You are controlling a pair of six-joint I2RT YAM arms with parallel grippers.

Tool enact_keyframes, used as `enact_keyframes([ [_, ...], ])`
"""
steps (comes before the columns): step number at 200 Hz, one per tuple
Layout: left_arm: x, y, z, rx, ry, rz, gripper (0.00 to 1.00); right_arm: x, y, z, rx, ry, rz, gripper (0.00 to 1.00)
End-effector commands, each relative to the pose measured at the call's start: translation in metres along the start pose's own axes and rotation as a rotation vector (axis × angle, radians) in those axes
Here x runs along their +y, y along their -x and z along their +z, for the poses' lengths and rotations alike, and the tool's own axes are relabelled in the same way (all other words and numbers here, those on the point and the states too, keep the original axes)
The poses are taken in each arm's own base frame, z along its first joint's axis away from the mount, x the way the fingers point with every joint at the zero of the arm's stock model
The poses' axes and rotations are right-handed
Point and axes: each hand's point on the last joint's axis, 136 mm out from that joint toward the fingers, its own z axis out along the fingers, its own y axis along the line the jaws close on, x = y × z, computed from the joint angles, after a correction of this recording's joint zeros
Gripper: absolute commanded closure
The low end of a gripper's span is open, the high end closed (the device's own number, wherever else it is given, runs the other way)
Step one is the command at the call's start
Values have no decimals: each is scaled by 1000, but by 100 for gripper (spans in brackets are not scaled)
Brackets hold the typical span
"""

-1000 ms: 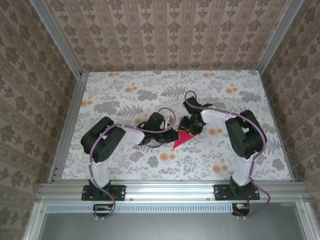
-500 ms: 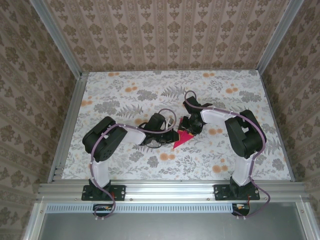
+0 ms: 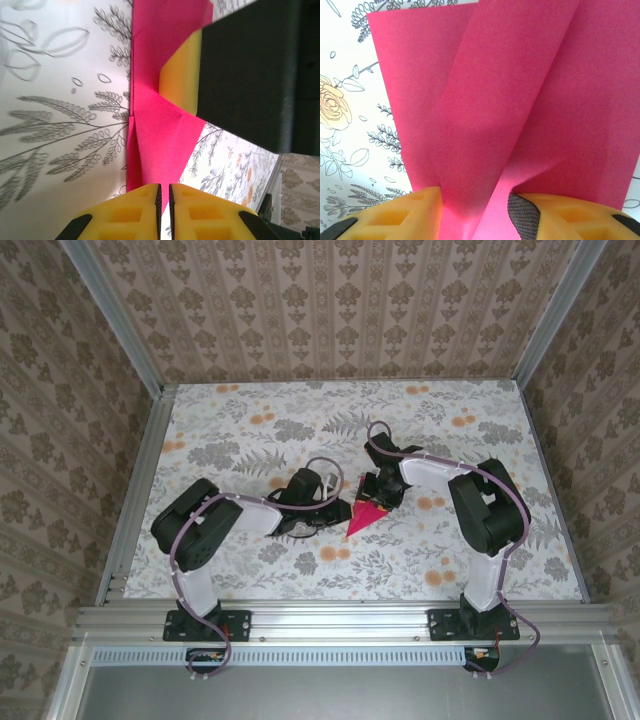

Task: Fold a paper plane with a square sheet of paper (pick it up from the middle)
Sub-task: Fourth fold the wing at the center of the table.

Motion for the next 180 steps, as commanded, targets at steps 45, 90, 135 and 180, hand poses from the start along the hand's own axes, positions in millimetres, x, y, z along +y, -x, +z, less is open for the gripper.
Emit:
enact_keyframes([
  [45,-14,13,-6,-60,-51,3,84,-108,-55,67,185,-398,22,50],
  [90,-16,14,-2,-51,-52,10,84,-108,-56,66,182,-396,29,51],
  [135,-23,12,3,-28,-67,26,84,-109,-56,68,182,-399,35,54],
  [180,-21,12,5,-26,-60,23,84,-108,-56,68,183,-396,34,53],
])
